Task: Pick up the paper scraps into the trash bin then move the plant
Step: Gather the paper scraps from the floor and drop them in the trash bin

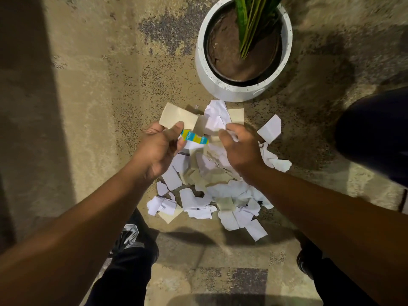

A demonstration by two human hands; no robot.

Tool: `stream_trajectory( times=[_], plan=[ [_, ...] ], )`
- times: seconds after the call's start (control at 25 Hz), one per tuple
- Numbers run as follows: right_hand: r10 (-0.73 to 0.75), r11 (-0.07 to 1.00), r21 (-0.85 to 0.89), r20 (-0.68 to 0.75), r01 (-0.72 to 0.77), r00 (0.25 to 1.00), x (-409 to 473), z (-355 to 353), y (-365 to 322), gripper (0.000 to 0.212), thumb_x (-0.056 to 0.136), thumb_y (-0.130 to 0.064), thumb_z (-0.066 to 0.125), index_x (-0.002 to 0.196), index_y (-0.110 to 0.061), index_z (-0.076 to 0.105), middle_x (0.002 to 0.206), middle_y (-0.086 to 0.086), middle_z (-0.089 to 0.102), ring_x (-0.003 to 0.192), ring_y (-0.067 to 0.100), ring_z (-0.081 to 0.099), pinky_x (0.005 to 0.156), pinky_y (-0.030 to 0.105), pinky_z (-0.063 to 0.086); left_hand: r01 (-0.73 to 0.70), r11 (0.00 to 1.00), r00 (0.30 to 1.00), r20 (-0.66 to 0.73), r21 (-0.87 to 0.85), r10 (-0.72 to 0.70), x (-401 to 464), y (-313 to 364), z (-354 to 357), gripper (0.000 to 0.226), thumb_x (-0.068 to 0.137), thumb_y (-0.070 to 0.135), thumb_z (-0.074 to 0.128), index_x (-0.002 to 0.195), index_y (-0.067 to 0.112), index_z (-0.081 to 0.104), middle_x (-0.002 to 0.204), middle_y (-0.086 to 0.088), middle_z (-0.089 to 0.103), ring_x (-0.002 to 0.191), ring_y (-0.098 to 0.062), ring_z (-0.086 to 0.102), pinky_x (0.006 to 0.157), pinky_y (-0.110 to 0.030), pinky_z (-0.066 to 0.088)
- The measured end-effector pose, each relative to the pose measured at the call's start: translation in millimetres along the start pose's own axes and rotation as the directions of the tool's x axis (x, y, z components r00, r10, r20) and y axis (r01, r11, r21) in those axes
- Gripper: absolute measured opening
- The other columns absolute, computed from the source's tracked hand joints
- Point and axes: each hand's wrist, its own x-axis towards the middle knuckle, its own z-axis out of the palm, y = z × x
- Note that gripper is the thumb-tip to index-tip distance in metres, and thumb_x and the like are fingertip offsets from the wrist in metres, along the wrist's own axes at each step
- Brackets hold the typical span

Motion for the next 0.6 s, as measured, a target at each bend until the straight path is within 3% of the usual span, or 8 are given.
stream_trajectory(
  times=[0.04,0.08,0.12,0.2,0.28,0.36,0.52,0.6],
  plan=[
    [0.156,0.944,0.274,0.113,-0.181,0.981,-12.4,-4.3,-14.7,0.032,0.093,-0.045,0.06,0.104,-0.017,0.071,0.108,0.003,0.073,0.107,0.022,0.065,0.095,0.049,0.054,0.013,0.999,0.999,0.047,-0.035,-0.011,-11.1,-0.1,8.9,0.01,0.091,0.003,0.067,0.096,0.012,0.066,0.083,-0.001,0.074,0.071,-0.012,0.069,0.054,-0.016,0.055],
    [0.236,0.824,0.462,0.248,-0.329,0.94,-25.3,-11.4,-26.3,0.036,0.094,-0.051,0.057,0.104,-0.02,0.072,0.104,0.001,0.076,0.104,0.021,0.07,0.091,0.046,0.057,0.01,0.999,0.996,0.091,-0.044,-0.006,-22.8,-1.9,19.1,0.012,0.091,0.004,0.068,0.1,0.012,0.067,0.087,-0.001,0.074,0.073,-0.012,0.07,0.056,-0.016,0.056],
    [0.23,0.737,0.552,0.338,-0.39,0.913,-39.0,-20.7,-36.1,0.039,0.093,-0.055,0.055,0.105,-0.023,0.072,0.107,0.002,0.077,0.104,0.022,0.072,0.091,0.045,0.058,0.005,0.999,0.992,0.13,-0.052,0.002,-36.3,-3.5,31.4,0.014,0.091,0.005,0.067,0.103,0.01,0.068,0.089,-0.002,0.074,0.075,-0.013,0.07,0.057,-0.016,0.056],
    [0.179,0.683,0.622,0.366,-0.383,0.913,-69.7,-43.4,-52.6,0.036,0.094,-0.051,0.059,0.115,-0.024,0.07,0.12,0.007,0.073,0.109,0.023,0.072,0.094,0.044,0.059,-0.012,0.998,0.984,0.176,-0.055,0.022,-67.8,-6.9,57.3,0.023,0.092,0.005,0.067,0.115,0.002,0.066,0.097,-0.01,0.073,0.08,-0.018,0.07,0.063,-0.022,0.056],
    [0.232,0.627,0.691,0.274,-0.359,0.933,-100.8,-76.9,-62.4,0.028,0.095,-0.036,0.067,0.119,-0.022,0.07,0.122,0.01,0.072,0.116,0.028,0.069,0.097,0.043,0.058,-0.033,0.999,0.966,0.256,-0.027,0.039,-105.6,-12.3,89.1,0.029,0.096,0.006,0.063,0.124,-0.003,0.062,0.104,-0.018,0.071,0.086,-0.025,0.069,0.074,-0.032,0.056],
    [0.288,0.573,0.758,0.172,-0.313,0.942,-134.9,-112.2,-66.9,0.023,0.094,-0.026,0.069,0.117,-0.021,0.072,0.118,0.01,0.074,0.113,0.029,0.071,0.099,0.046,0.056,-0.093,0.993,0.931,0.36,0.072,0.061,-147.7,-21.5,121.8,0.021,0.099,0.009,0.06,0.118,0.011,0.068,0.103,-0.014,0.075,0.09,-0.026,0.073,0.078,-0.034,0.059],
    [0.328,0.412,0.906,-0.049,-0.097,0.943,-187.6,-175.1,-71.9,0.016,0.091,-0.025,0.065,0.1,-0.025,0.079,0.107,0.009,0.078,0.095,0.02,0.077,0.071,0.03,0.061,-0.237,0.938,0.885,0.455,0.253,0.101,-213.6,-41.5,186.9,0.027,0.096,0.016,0.066,0.096,0.042,0.074,0.088,0.005,0.08,0.079,-0.007,0.076,0.064,-0.016,0.056],
    [0.351,0.355,0.935,-0.121,-0.013,0.928,-193.5,-203.4,-65.7,0.019,0.096,-0.021,0.06,0.104,-0.023,0.077,0.104,0.008,0.079,0.093,0.02,0.077,0.062,0.027,0.06,-0.204,0.956,0.872,0.484,0.212,0.079,-228.2,-49.1,220.9,0.022,0.094,0.017,0.068,0.097,0.037,0.076,0.091,-0.001,0.08,0.081,-0.012,0.077,0.064,-0.019,0.057]
  ],
)
